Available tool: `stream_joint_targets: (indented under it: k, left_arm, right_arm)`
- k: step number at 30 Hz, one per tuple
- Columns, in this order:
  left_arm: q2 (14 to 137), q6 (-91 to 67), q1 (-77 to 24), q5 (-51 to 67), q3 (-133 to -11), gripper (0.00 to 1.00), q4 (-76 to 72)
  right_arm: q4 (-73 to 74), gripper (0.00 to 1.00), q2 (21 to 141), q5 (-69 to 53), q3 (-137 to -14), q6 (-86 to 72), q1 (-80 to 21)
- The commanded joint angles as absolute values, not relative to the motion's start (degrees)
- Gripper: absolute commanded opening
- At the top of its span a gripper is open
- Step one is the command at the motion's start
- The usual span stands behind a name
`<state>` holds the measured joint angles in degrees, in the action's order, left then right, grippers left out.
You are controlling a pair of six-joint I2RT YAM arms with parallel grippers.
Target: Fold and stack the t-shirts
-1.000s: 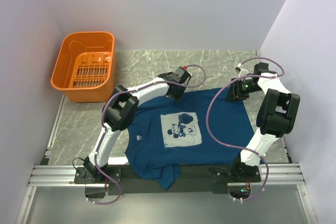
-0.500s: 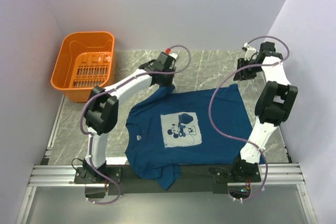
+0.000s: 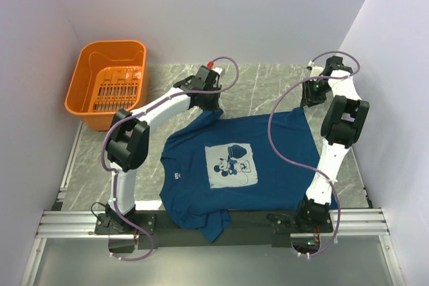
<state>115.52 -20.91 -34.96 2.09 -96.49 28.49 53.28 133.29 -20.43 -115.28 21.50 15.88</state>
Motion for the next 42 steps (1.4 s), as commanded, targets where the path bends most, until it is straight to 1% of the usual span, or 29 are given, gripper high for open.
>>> stream_joint_targets:
  k: [1, 9, 21, 24, 27, 28, 29, 30, 31, 33, 34, 35, 36, 42]
  left_arm:
    - [113.5, -22.1, -34.0, 3.7, -96.7, 0.0, 27.0]
    - [113.4, -22.5, -33.0, 3.9, -97.1, 0.0, 27.2]
    - [113.0, -22.7, -32.7, 4.0, -97.5, 0.0, 27.6]
    - [112.8, -22.7, -32.7, 3.9, -97.4, 0.0, 27.6]
    - [112.4, -22.7, -32.4, 3.9, -97.4, 0.0, 27.7]
    - [112.3, -22.7, -32.3, 3.8, -97.4, 0.0, 27.7]
    - [112.1, -22.7, -32.3, 3.7, -97.4, 0.0, 27.9]
    - [112.1, -22.6, -32.2, 3.6, -97.5, 0.0, 27.9]
    - [111.8, -22.6, -31.9, 3.4, -97.7, 0.0, 27.9]
    - [111.4, -22.3, -31.6, 3.2, -98.0, 0.0, 28.3]
    - [111.3, -22.3, -31.4, 3.1, -98.3, 0.0, 28.5]
    - [110.7, -22.2, -31.1, 2.7, -98.3, 0.0, 28.6]
    - [110.2, -22.2, -30.7, 2.6, -98.4, 0.0, 28.6]
    - [105.4, -21.2, -27.6, 0.8, -98.5, 0.0, 28.5]
  right_arm:
    - [53.9, 0.46, 134.2, -20.1, -118.6, 21.1, 15.2]
    - [53.2, 0.43, 133.7, -22.7, -115.8, 20.7, 14.8]
    - [51.7, 0.44, 130.7, -25.2, -110.4, 19.2, 14.9]
    - [50.7, 0.43, 129.9, -25.4, -109.0, 18.9, 14.9]
    - [49.9, 0.32, 128.9, -26.1, -108.8, 18.5, 14.9]
    - [49.5, 0.24, 128.6, -26.4, -108.9, 18.3, 14.9]
    - [49.1, 0.2, 127.5, -26.5, -109.0, 18.1, 14.9]
    - [48.0, 0.14, 126.9, -26.7, -108.8, 17.8, 14.9]
    - [47.5, 0.11, 126.2, -26.6, -108.6, 17.8, 14.9]
    - [46.1, 0.09, 123.7, -26.5, -107.8, 17.5, 14.9]
    - [44.6, 0.05, 122.7, -26.5, -107.4, 17.4, 14.9]
    - [43.8, 0.04, 121.7, -26.6, -106.2, 17.3, 14.9]
    - [42.4, 0.0, 119.6, -26.8, -105.4, 17.3, 14.9]
    - [38.0, 0.0, 110.1, -31.4, -98.0, 19.5, 15.1]
